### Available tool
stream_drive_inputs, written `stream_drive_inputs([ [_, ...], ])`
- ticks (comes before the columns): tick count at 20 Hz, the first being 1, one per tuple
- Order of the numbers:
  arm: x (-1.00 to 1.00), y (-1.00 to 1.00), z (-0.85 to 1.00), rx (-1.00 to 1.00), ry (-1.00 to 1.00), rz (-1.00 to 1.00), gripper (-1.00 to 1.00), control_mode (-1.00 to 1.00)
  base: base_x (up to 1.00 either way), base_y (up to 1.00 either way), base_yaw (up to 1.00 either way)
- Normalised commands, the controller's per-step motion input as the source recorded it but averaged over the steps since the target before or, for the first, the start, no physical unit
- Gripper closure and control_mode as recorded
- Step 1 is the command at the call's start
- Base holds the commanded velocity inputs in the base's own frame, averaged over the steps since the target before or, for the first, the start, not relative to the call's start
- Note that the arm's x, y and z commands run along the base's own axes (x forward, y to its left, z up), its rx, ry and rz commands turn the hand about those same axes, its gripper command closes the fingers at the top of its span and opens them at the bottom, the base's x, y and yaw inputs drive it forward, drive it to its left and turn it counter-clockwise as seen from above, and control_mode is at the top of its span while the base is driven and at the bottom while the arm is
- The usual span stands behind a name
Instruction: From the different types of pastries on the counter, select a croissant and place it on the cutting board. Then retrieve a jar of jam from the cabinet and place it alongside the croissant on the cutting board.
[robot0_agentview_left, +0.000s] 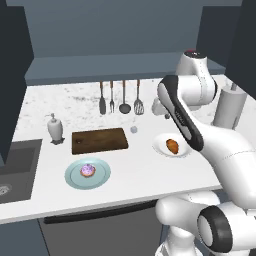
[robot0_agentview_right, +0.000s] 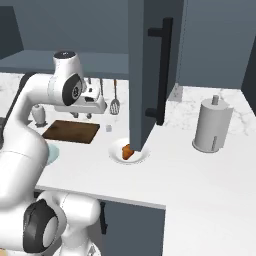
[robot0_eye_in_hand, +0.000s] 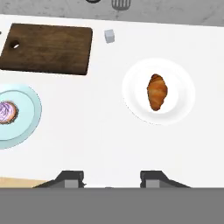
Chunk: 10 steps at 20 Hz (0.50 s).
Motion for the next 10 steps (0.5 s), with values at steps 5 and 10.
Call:
stream_drive_inputs([
  [5, 0.4, -0.32, -0.38, 0.01, 0.03, -0.11, -1.0, -1.0, 0.0, 0.0, 0.0],
  [10, 0.38, -0.42, -0.71, 0.0, 0.06, -0.16, -1.0, -1.0, 0.0, 0.0, 0.0],
])
